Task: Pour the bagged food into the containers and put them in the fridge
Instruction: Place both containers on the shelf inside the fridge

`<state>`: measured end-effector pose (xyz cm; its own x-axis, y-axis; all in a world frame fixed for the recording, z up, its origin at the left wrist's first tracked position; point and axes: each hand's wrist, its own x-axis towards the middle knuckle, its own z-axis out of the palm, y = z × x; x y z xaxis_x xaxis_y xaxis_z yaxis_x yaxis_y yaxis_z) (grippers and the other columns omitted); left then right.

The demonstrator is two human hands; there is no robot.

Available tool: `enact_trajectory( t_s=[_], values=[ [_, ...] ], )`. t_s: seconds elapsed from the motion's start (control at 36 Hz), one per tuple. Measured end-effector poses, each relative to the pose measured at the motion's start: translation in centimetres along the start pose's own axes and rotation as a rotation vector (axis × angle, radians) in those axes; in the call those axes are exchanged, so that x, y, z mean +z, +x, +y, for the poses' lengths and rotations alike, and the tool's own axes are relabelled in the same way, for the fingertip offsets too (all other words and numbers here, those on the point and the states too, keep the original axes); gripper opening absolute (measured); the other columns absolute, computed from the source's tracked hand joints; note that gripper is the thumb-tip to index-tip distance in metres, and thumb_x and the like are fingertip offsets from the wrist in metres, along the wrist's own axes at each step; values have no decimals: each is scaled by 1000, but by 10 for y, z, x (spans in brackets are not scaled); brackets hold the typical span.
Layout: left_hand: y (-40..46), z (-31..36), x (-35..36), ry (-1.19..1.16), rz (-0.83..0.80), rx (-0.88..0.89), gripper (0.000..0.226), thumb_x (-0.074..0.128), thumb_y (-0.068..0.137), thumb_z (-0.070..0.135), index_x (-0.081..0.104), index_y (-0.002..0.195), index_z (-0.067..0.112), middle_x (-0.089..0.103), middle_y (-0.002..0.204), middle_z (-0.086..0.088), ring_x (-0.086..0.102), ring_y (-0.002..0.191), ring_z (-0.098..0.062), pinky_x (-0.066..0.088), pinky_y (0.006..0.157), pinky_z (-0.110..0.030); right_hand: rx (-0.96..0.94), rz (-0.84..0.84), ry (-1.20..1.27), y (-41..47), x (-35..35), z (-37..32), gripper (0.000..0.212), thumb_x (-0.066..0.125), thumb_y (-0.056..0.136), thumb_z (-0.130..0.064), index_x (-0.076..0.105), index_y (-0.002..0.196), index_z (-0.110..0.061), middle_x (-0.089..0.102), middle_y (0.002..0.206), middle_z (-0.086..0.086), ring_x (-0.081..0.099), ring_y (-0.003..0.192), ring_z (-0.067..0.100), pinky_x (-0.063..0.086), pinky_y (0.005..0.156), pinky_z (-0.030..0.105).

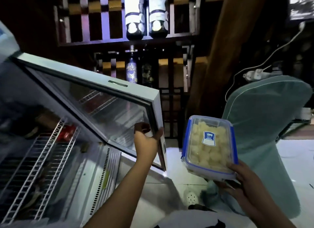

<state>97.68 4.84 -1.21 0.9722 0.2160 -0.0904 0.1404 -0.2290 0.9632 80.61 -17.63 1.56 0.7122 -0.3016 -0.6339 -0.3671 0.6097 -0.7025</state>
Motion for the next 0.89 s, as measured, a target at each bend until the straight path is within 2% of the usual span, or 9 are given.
enact_trajectory(
  t_s=[0.06,0.14,0.25,0.39,0.53,0.67,0.75,0.83,0.89],
  values=[
    [20,6,28,-12,46,-28,42,88,74,17,53,97,23,66,104,-6,64,99,-23,55,92,-45,-12,-5,-4,16,-7,-12,25,61,87,-11,73,107,-21,76,104,13,74,82,27,61,64,40],
    [51,17,66,-14,93,-55,49,87,74,27,54,109,17,67,108,-6,67,100,-24,55,86,-36,-19,-3,-20,39,-14,-30,21,62,87,-8,74,98,-22,77,95,12,74,71,24,59,54,35],
    [97,32,109,10,156,-77,50,85,73,31,52,105,13,63,112,-12,65,98,-31,55,90,-47,-29,-30,-42,59,-22,-54,24,70,72,-16,76,93,-26,76,96,12,73,70,27,60,58,38],
    [142,56,143,134,246,-67,43,80,76,33,46,93,14,46,100,-3,59,91,-33,52,85,-44,-38,-46,-68,77,-33,-75,40,72,62,-23,74,102,-25,76,101,12,74,72,27,57,56,40],
    [168,73,160,214,264,-113,47,77,80,36,45,103,10,51,114,-9,60,99,-38,50,91,-53,-45,-71,-69,91,-39,-84,43,73,61,-25,74,105,-24,75,104,13,74,77,29,59,63,44],
    [182,76,167,198,249,-146,49,78,80,32,46,108,8,51,120,-11,60,101,-36,49,96,-54,-26,-97,-61,100,-35,-84,43,74,60,-25,74,103,-26,75,106,12,73,79,28,57,75,46],
    [187,76,158,194,189,-128,51,79,78,35,48,109,10,54,119,-10,58,100,-30,50,95,-48,2,-118,-89,107,-30,-83,44,73,61,-24,75,105,-27,75,107,10,74,83,28,60,73,44],
    [175,75,137,184,89,-58,70,77,80,42,46,133,10,50,138,-11,51,125,-28,41,93,-30,42,-159,-131,115,-19,-83,49,74,59,-24,74,108,-27,75,108,9,75,84,25,60,69,42],
    [158,72,115,145,55,-23,68,77,80,47,48,135,19,50,138,-5,50,125,-22,39,92,-28,78,-177,-158,122,-8,-81,53,74,59,-22,71,112,-26,76,106,7,75,81,22,59,59,37]
  ],
)
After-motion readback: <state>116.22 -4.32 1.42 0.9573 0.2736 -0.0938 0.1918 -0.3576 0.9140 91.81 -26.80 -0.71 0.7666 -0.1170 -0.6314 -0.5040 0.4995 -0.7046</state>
